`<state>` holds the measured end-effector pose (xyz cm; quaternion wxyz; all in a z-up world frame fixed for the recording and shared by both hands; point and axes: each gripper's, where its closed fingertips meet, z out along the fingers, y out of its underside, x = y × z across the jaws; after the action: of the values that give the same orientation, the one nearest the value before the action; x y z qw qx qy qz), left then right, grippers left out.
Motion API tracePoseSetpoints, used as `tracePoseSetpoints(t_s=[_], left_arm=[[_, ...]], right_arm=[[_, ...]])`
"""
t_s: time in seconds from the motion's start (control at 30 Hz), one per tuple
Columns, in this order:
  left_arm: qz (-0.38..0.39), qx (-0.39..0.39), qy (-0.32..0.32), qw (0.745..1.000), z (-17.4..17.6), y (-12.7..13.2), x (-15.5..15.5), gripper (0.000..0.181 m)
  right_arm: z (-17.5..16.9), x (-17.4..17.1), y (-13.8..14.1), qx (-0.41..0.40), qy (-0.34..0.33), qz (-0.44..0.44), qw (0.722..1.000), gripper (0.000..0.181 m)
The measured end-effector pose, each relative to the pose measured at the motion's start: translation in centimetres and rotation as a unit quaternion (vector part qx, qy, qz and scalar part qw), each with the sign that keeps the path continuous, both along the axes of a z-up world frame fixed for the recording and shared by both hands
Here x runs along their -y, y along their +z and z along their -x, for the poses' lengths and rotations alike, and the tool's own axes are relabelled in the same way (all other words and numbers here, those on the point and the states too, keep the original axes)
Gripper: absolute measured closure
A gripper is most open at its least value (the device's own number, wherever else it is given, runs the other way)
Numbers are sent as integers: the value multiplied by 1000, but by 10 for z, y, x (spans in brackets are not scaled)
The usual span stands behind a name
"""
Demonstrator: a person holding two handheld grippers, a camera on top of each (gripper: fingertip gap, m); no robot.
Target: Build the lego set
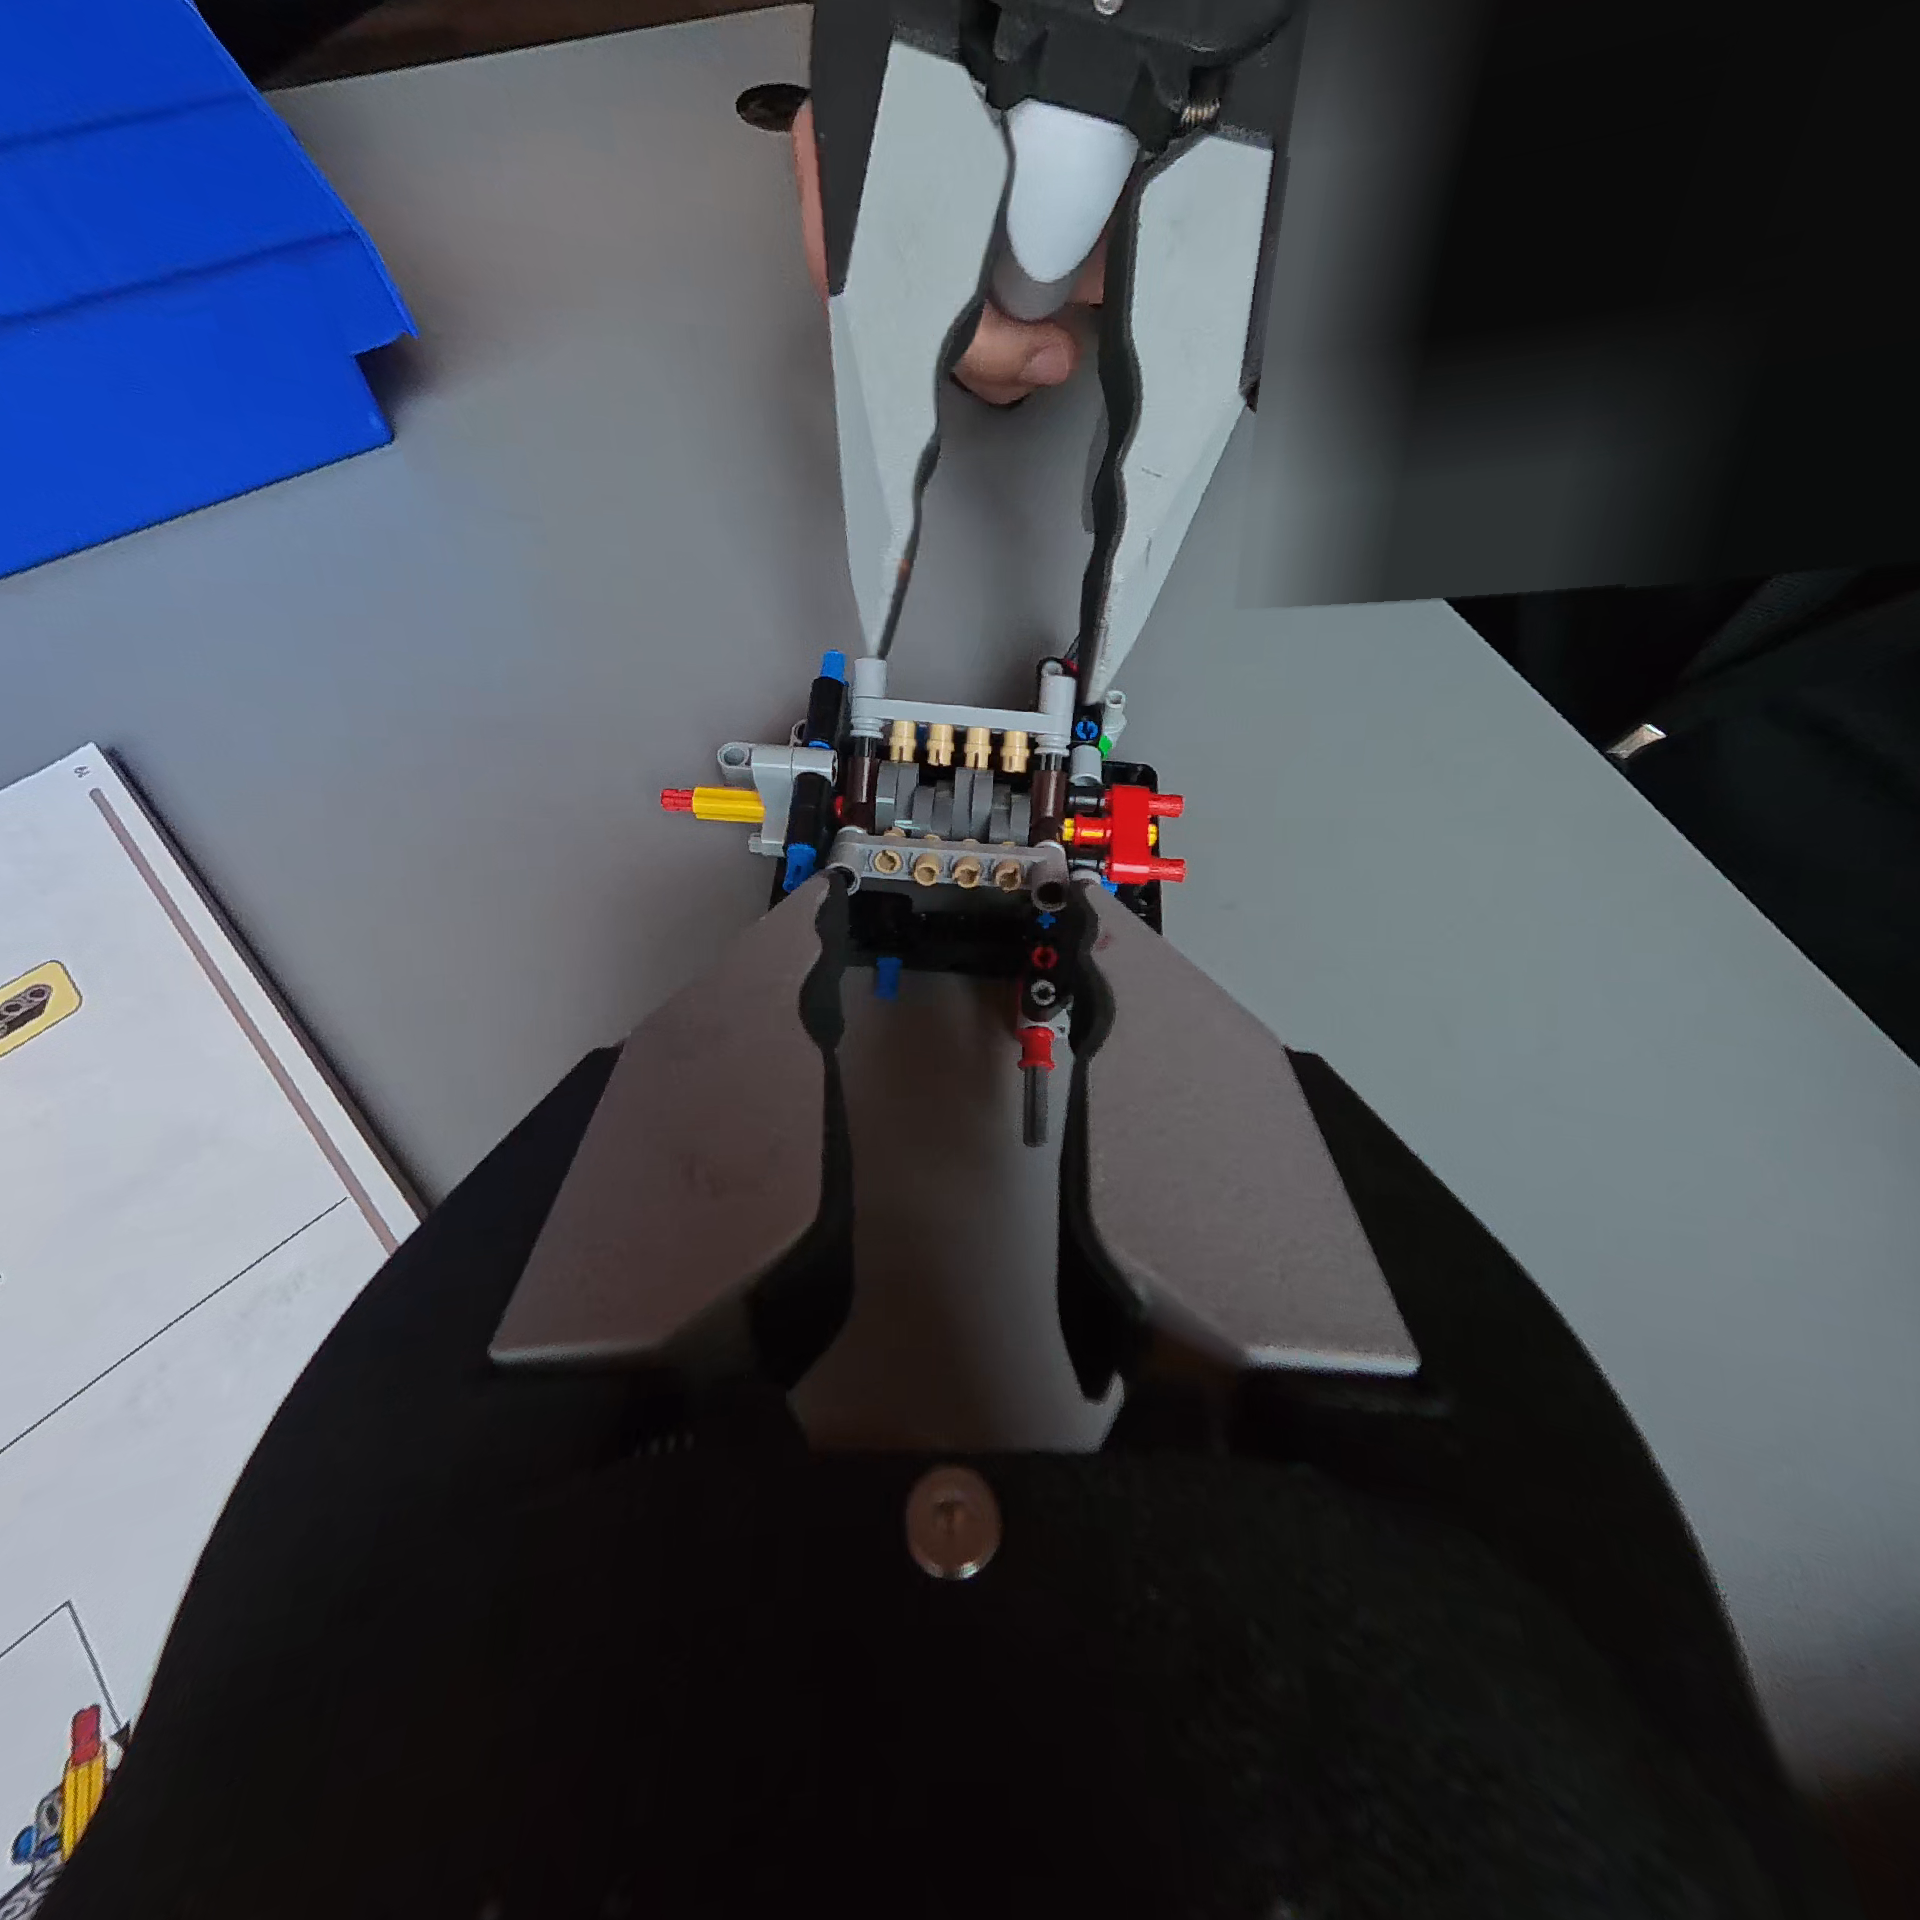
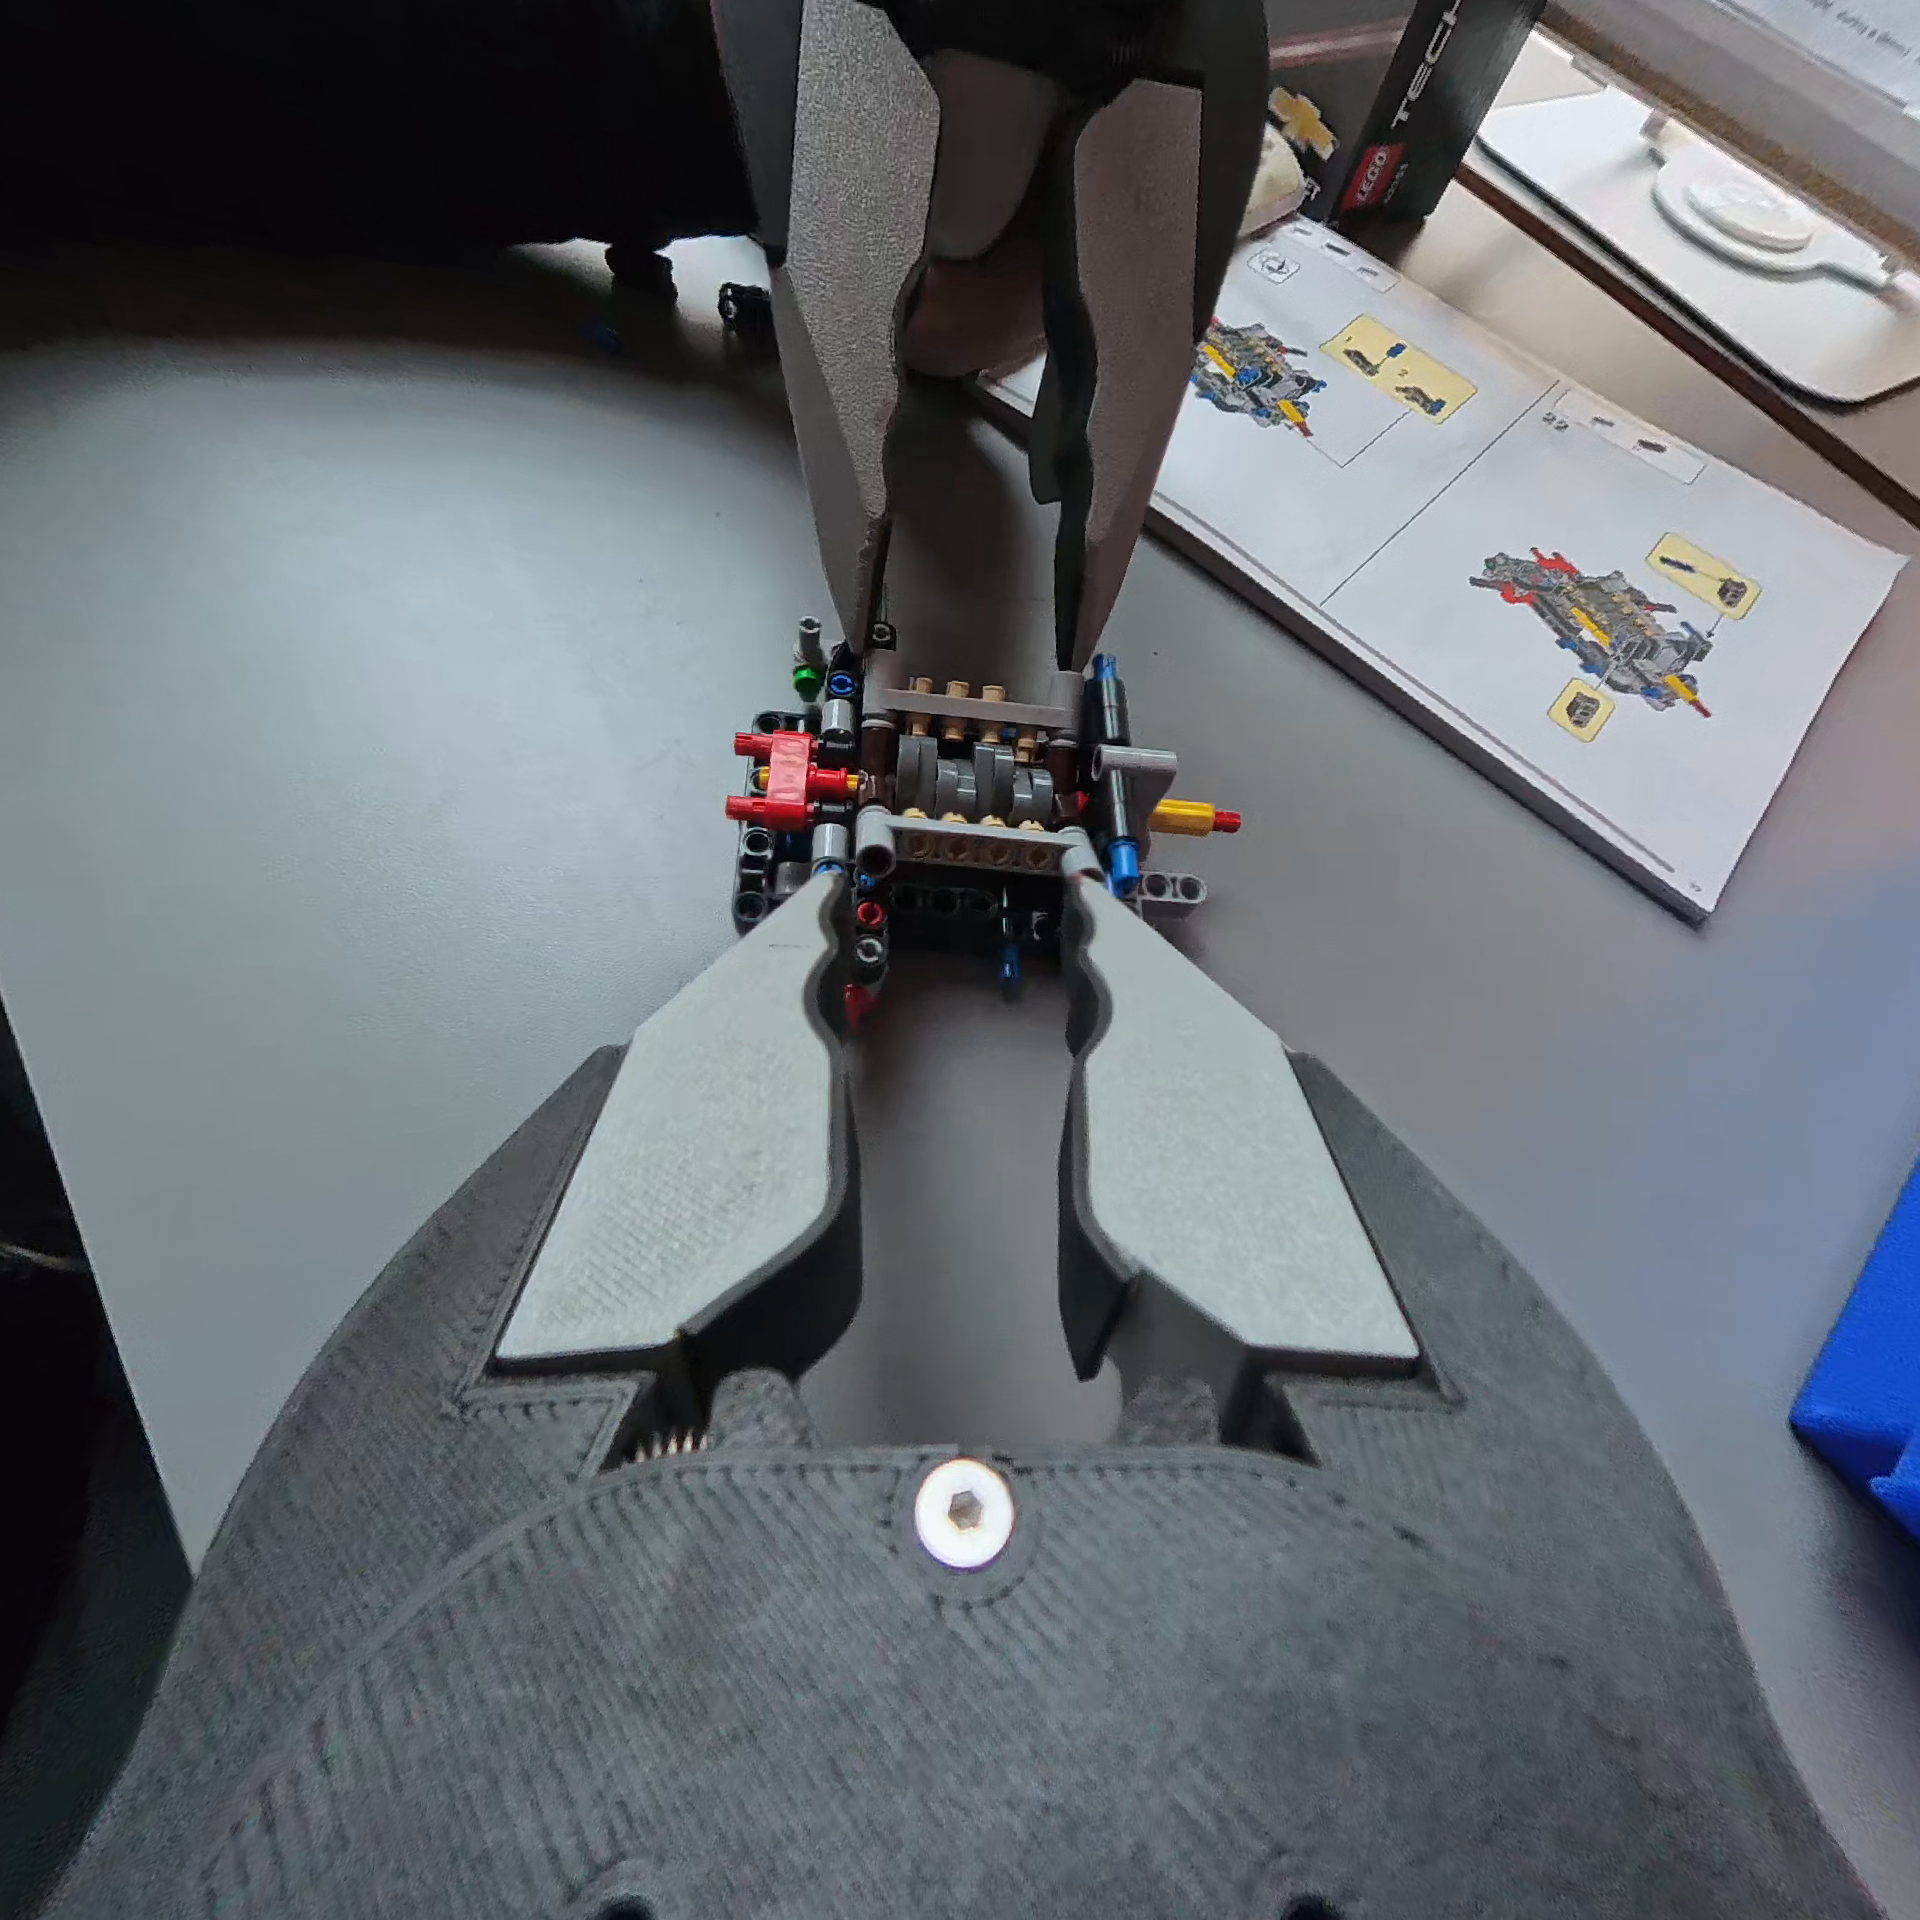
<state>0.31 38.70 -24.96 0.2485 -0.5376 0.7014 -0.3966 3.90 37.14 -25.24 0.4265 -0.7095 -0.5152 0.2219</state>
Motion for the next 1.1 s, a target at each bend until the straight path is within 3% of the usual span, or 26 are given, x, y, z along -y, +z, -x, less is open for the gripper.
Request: tracePoseSetpoints(t_s=[0.07, 0.3, 1.1], left_arm=[[4, -2, -1, 1000, 0, -1, 0, 144], [-1, -5, -6, 1000, 0, -3, 1, 145], [-6, 3, 0, 1000, -3, -2, -1, 145]], right_arm=[[1, 0, 3, 0, -1, -17, 1000, 152], [-1, -1, 1, -3, 2, 4, 1000, 144], [-5, -7, 2, -25, 10, 31, 999, 143]])
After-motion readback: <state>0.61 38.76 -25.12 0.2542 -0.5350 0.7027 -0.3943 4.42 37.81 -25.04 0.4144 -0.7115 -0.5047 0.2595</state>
